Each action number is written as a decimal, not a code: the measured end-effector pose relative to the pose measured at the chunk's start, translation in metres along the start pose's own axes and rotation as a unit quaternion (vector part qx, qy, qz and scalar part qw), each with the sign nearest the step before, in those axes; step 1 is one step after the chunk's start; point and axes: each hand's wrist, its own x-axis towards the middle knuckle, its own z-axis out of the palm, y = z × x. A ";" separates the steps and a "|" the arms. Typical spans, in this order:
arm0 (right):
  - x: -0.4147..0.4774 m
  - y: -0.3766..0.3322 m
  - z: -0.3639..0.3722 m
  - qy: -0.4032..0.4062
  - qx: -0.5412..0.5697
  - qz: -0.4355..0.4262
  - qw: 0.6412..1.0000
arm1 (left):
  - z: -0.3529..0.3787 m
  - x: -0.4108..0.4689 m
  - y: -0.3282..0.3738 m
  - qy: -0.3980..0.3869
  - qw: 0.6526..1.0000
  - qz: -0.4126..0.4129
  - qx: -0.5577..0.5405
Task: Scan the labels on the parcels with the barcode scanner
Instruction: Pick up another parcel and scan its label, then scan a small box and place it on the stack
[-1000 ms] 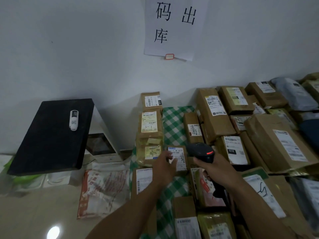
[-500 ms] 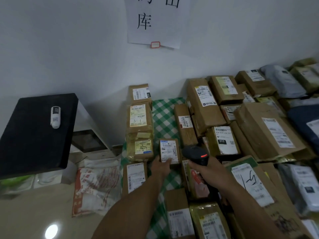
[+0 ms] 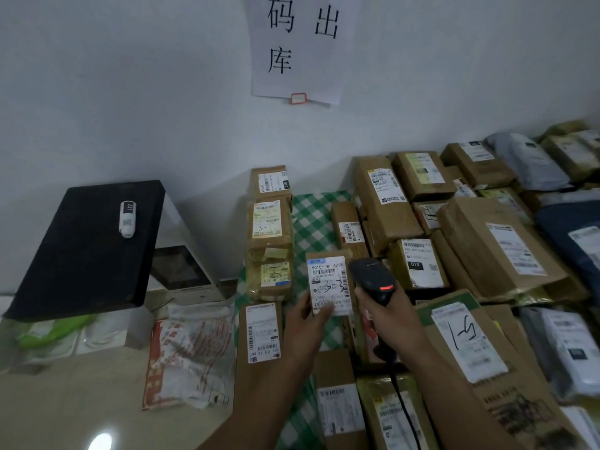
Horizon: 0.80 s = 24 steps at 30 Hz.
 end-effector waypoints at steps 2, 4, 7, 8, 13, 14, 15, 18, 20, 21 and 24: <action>-0.008 -0.003 0.001 0.011 0.024 -0.010 1.000 | 0.001 -0.012 0.006 0.029 0.999 0.017 0.016; -0.015 -0.004 0.000 0.005 0.052 -0.017 0.999 | 0.003 -0.025 0.011 0.043 0.998 0.034 0.043; -0.025 -0.005 -0.003 0.001 0.055 -0.041 0.998 | 0.002 -0.038 0.016 0.047 0.996 0.047 0.055; -0.028 -0.004 -0.004 0.001 0.049 -0.051 0.998 | 0.001 -0.039 0.018 0.042 0.996 0.049 0.064; -0.031 -0.001 -0.010 0.004 0.005 -0.064 0.998 | -0.004 -0.043 0.021 0.002 0.997 0.076 0.032; -0.032 0.000 -0.009 0.004 0.003 -0.067 0.998 | -0.005 -0.043 0.020 -0.003 0.996 0.085 0.039; -0.034 -0.001 -0.008 0.007 0.006 -0.071 0.997 | -0.007 -0.043 0.017 -0.007 0.995 0.091 0.041; -0.038 -0.006 -0.010 0.015 0.009 -0.083 0.996 | -0.011 -0.043 0.017 -0.011 0.997 0.081 0.010; -0.040 -0.010 -0.012 0.020 0.008 -0.093 0.995 | -0.013 -0.043 0.019 -0.017 0.998 0.063 -0.013; -0.040 -0.011 -0.012 0.021 0.006 -0.097 0.995 | -0.014 -0.043 0.020 -0.024 0.998 0.062 -0.012; -0.039 -0.014 -0.012 0.026 0.015 -0.099 0.995 | -0.010 -0.044 0.023 -0.045 0.996 0.078 0.013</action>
